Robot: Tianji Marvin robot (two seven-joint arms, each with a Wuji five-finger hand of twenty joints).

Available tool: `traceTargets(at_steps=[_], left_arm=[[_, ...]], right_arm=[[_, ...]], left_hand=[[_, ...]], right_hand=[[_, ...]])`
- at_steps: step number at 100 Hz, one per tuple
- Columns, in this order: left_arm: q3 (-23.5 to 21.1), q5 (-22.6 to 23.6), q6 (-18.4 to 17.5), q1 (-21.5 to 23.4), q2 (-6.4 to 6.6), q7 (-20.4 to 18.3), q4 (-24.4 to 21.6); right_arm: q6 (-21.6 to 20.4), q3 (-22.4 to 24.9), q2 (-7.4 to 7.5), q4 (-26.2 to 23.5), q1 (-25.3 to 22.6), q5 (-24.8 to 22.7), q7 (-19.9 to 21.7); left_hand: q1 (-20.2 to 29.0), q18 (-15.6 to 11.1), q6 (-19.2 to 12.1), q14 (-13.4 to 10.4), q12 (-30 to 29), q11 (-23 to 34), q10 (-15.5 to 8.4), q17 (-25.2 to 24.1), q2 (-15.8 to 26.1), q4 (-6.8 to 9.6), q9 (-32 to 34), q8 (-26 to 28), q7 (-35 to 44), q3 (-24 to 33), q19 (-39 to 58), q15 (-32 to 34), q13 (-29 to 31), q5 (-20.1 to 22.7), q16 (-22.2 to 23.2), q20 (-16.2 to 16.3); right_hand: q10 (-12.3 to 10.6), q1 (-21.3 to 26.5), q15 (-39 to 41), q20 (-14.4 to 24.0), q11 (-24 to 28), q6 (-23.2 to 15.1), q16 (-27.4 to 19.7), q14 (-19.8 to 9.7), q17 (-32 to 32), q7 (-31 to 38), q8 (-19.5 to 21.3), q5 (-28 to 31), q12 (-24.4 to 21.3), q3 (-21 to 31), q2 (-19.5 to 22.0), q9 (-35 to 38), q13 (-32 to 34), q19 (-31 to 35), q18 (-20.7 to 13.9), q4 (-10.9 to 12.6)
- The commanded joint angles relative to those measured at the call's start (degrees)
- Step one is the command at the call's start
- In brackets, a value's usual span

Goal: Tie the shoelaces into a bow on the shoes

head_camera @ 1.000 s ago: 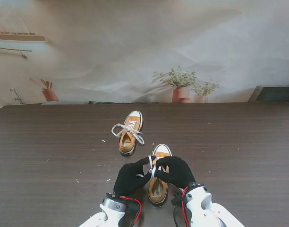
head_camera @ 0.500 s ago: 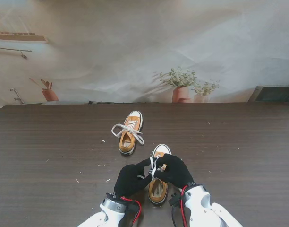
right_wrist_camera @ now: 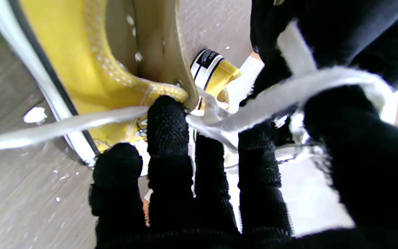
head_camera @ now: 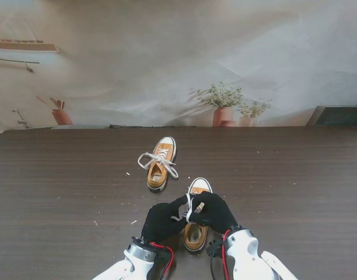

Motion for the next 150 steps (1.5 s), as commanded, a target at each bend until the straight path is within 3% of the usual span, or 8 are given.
traceTargets(at_steps=[1, 8, 18, 36, 83, 112, 150], left_arm=[[0.17, 0.39, 0.33, -0.05, 0.10, -0.28, 0.11], [0.16, 0.47, 0.30, -0.05, 0.15, -0.37, 0.14], [0.03, 0.47, -0.10, 0.01, 0.25, -0.74, 0.06], [-0.12, 0.46, -0.96, 0.16, 0.29, -0.95, 0.07], [-1.69, -1.18, -2.53, 1.67, -0.08, -1.27, -0.65], [-1.80, -1.24, -2.27, 2.02, -0.19, -0.70, -0.82], [-2.23, -1.14, -2.35, 2.53, -0.17, -0.36, -1.07]], right_arm=[[0.64, -0.04, -0.24, -0.85, -0.29, 0.80, 1.16], [1.18, -0.03, -0.43, -1.21, -0.35, 2.16, 1.15], [1.72, -0.07, -0.92, -1.56, -0.40, 3.91, 0.24], [2.21, 0.11, -1.47, -2.10, -0.62, 6.19, -0.78], [1.02, 0.98, -1.85, -2.72, -1.90, 7.11, -2.46], [0.94, 1.20, -1.86, -2.93, -2.38, 5.95, -3.20], [-1.22, 1.32, -2.03, -2.89, -2.80, 4.23, -5.16]], left_hand=[[-2.67, -9.27, -7.15, -0.06, -0.01, 0.33, 1.13, 1.18, -1.51, -1.21, 1.20, -1.30, 0.50, 0.42, 12.14, -0.50, 0.94, -0.58, -0.57, -0.69], [-2.67, -9.28, -7.19, -0.06, -0.01, 0.32, 0.91, 1.18, -1.48, -1.18, 1.14, -1.29, 0.51, 0.44, 12.16, -0.50, 0.94, -0.57, -0.58, -0.72], [-2.89, -9.29, -7.32, -0.07, 0.00, 0.31, 0.75, 1.18, -1.30, -1.16, 1.12, -1.27, 0.57, 0.36, 12.17, -0.52, 0.93, -0.42, -0.60, -0.75], [-3.04, -9.28, -7.53, -0.09, 0.00, 0.24, 0.55, 1.16, -1.17, -1.14, 0.97, -1.29, 0.51, 0.31, 12.03, -0.72, 0.93, -0.57, -0.70, -0.85], [-3.13, -9.07, -7.52, 0.00, 0.06, 0.09, 0.51, 1.09, -0.94, -1.21, 0.60, -1.35, 0.35, 0.44, 11.55, -1.17, 0.92, -0.98, -0.88, -1.15], [-3.14, -8.26, -7.29, 0.21, 0.13, -0.12, 0.53, 1.02, -0.82, -1.22, -0.01, -1.49, -0.05, 0.43, 10.94, -1.67, 0.90, -2.02, -1.03, -1.48], [-3.04, -7.59, -7.17, 0.52, 0.20, -0.25, 0.62, 0.91, -0.78, -1.25, -0.53, -1.55, -0.17, 0.76, 10.32, -2.40, 0.90, -2.39, -1.18, -1.80]], right_hand=[[-0.47, 3.91, -0.56, 0.78, 0.45, 0.01, 0.74, -1.67, -0.97, 1.74, -1.43, -1.34, -0.84, 3.70, -0.82, -1.65, -1.37, -0.29, -1.76, -0.67], [-0.27, 6.02, -0.48, 0.88, 0.51, 1.31, 0.87, -1.72, -1.57, 2.39, -1.45, -0.58, -0.96, 5.51, 0.72, -1.78, -1.71, -0.33, -1.94, 0.56], [0.48, 8.15, -0.29, 1.20, 0.46, 3.77, 1.12, -1.39, -1.91, 3.51, -0.26, 0.65, -1.48, 8.53, -0.73, -1.61, -1.85, -0.15, -1.79, 0.68], [1.27, 10.31, 0.07, 1.47, 1.26, 7.23, 1.60, -1.60, -2.98, 4.79, 4.71, -0.88, -2.64, 8.15, 1.67, -3.10, -2.97, -0.07, -2.37, 0.51], [1.95, 12.16, 0.32, 1.40, 2.40, 7.35, 1.95, -1.64, -3.23, 6.69, 6.81, -2.38, -4.85, 11.58, -0.06, -3.63, -3.13, -0.06, -2.52, 0.18], [2.09, 9.50, 0.34, 0.62, 3.29, 7.44, 0.33, -1.68, -1.36, 8.84, 7.92, 0.18, -5.05, 19.64, -8.54, -1.71, -1.42, 0.05, -2.22, 1.85], [1.61, 8.91, 0.53, 0.26, 3.37, 5.68, 0.56, -1.40, -0.92, 8.35, 7.80, 1.25, -5.11, 20.27, -9.17, -0.35, -0.75, 0.38, -1.79, 2.11]])
